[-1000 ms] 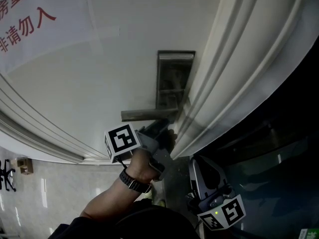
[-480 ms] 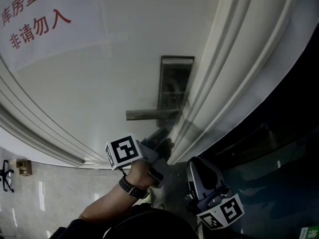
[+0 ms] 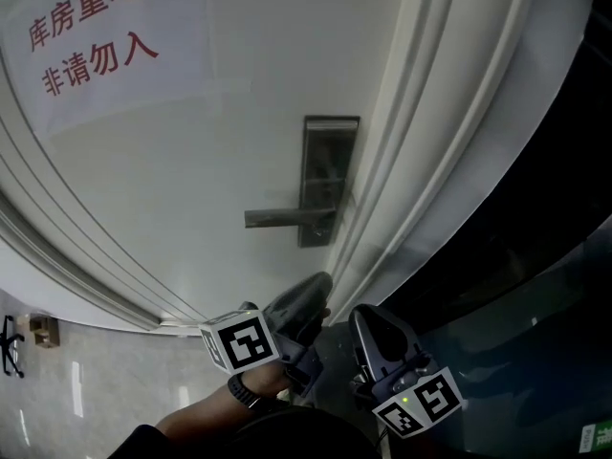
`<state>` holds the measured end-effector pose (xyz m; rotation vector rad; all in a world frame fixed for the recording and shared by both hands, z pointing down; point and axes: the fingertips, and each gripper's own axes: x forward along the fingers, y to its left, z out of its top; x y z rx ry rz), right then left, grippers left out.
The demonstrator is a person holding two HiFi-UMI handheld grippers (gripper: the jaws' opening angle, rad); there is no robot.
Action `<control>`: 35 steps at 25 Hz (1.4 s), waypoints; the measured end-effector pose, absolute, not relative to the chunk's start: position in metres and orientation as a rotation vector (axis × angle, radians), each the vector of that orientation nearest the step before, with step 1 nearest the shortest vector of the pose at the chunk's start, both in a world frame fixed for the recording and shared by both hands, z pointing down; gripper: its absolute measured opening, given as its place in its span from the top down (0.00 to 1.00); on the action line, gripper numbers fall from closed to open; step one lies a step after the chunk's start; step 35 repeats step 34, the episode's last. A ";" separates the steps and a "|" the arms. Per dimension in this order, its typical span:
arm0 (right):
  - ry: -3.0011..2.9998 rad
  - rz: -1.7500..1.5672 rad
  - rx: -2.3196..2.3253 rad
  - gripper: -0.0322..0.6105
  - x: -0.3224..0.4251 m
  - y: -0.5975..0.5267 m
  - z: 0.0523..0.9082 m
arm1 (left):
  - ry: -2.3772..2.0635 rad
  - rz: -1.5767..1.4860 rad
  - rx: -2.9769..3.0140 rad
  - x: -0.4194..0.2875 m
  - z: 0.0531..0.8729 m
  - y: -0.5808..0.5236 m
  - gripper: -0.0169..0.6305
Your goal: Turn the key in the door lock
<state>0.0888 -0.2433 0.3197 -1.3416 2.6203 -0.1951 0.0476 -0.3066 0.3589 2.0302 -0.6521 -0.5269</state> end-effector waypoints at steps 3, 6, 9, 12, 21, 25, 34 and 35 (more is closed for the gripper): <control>2.636 -0.199 -1.337 0.92 0.086 -0.238 0.320 | -0.794 -0.462 2.279 0.043 0.342 -0.287 0.96; 2.653 -0.195 -1.339 0.92 0.083 -0.235 0.320 | -0.916 -0.405 2.493 0.041 0.325 -0.267 0.96; 2.675 -0.176 -1.339 0.93 0.078 -0.231 0.319 | -0.977 -0.370 2.614 0.043 0.316 -0.251 0.96; 2.690 -0.165 -1.327 0.93 0.073 -0.226 0.318 | -1.022 -0.351 2.657 0.041 0.315 -0.241 0.96; 2.700 -0.169 -1.300 0.93 0.065 -0.218 0.319 | -1.132 -0.306 2.727 0.036 0.313 -0.227 0.96; 2.703 -0.162 -1.294 0.93 0.064 -0.217 0.318 | -1.151 -0.304 2.724 0.034 0.315 -0.226 0.96; 2.705 -0.163 -1.287 0.93 0.060 -0.221 0.318 | -1.156 -0.302 2.723 0.032 0.315 -0.230 0.96; 2.705 -0.163 -1.287 0.93 0.060 -0.221 0.318 | -1.156 -0.302 2.723 0.032 0.315 -0.230 0.96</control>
